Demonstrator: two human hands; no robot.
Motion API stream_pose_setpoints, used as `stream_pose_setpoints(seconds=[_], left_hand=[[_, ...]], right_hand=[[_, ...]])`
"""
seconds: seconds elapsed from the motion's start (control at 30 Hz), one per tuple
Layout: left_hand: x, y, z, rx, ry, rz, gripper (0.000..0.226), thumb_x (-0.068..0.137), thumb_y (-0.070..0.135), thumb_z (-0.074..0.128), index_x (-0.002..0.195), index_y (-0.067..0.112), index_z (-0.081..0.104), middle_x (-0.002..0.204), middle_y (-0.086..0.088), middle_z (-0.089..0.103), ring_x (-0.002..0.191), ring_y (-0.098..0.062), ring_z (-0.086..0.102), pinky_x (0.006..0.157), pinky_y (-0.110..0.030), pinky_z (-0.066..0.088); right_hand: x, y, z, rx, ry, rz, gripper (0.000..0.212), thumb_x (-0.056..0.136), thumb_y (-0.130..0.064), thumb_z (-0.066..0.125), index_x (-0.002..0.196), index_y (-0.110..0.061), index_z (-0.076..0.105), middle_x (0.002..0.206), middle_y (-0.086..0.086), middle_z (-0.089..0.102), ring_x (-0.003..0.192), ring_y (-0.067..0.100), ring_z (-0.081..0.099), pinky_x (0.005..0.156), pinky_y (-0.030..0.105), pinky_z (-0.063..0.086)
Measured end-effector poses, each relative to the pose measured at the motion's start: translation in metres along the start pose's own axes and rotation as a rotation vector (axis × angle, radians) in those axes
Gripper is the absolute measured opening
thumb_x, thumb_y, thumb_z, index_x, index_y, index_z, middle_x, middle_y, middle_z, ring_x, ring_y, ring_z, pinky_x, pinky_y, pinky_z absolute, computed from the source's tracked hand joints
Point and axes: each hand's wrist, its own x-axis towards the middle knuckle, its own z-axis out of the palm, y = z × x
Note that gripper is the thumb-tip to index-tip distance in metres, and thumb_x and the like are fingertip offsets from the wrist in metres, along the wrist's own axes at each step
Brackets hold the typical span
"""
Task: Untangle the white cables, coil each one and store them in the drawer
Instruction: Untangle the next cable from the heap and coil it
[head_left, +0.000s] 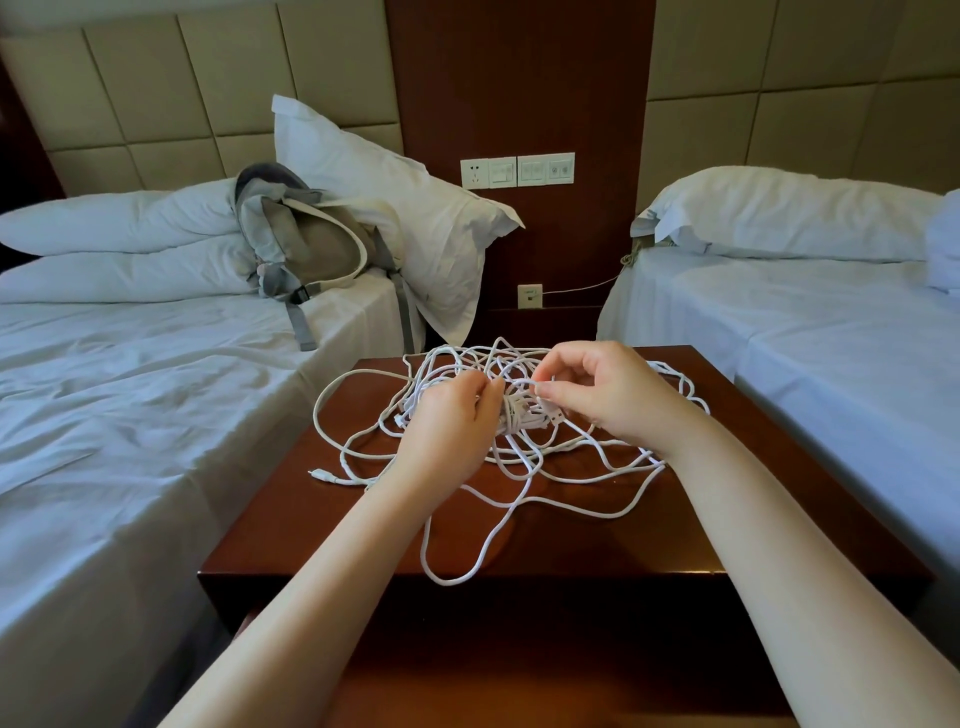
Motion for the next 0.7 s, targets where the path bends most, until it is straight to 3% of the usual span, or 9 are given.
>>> stream_pose_setpoints(seconds=[0.17,0.3,0.4,0.6,0.7], left_hand=[[-0.001,0.0,0.002,0.011,-0.062,0.082,0.035,0.099,0.026,0.04,0.065,0.023,0.042,0.061,0.006,0.044,0.055,-0.006,0.041,0.056,-0.013,0.035],[-0.002,0.0,0.002,-0.01,-0.057,0.084,0.035,0.1,0.026,0.038,0.065,0.023,0.041,0.061,0.006,0.045,0.055,-0.006,0.041,0.054,-0.015,0.034],[-0.003,0.0,0.002,-0.072,-0.087,0.03,0.034,0.101,0.026,0.034,0.071,0.016,0.047,0.058,0.001,0.053,0.044,-0.005,0.048,0.046,-0.011,0.036],[-0.005,0.005,-0.001,-0.241,-0.072,-0.063,0.032,0.101,0.021,0.035,0.072,0.012,0.045,0.06,-0.005,0.057,0.034,-0.003,0.05,0.038,-0.013,0.037],[-0.005,0.004,0.0,-0.281,-0.032,-0.091,0.029,0.1,0.02,0.037,0.075,0.01,0.047,0.06,-0.006,0.057,0.033,-0.004,0.047,0.037,-0.013,0.034]], right_hand=[[0.0,0.003,0.0,0.102,0.021,0.012,0.012,0.091,-0.018,0.06,0.083,-0.026,0.062,0.074,0.004,0.066,0.049,0.002,0.049,0.055,0.023,0.045],[0.0,0.004,0.002,0.173,0.034,0.017,0.012,0.093,-0.015,0.058,0.085,-0.023,0.063,0.074,0.002,0.067,0.053,0.008,0.054,0.058,0.025,0.049],[0.001,0.004,0.006,0.148,0.067,0.006,0.014,0.093,-0.015,0.058,0.084,-0.025,0.062,0.073,-0.001,0.067,0.055,0.01,0.058,0.064,0.029,0.054],[-0.001,0.002,0.012,0.049,0.04,0.0,0.018,0.095,-0.015,0.053,0.082,-0.028,0.053,0.079,-0.008,0.067,0.069,-0.001,0.063,0.065,0.013,0.049],[0.0,0.004,0.013,0.044,0.026,0.015,0.014,0.095,-0.019,0.053,0.084,-0.028,0.052,0.08,-0.007,0.066,0.077,0.002,0.064,0.077,0.023,0.051]])
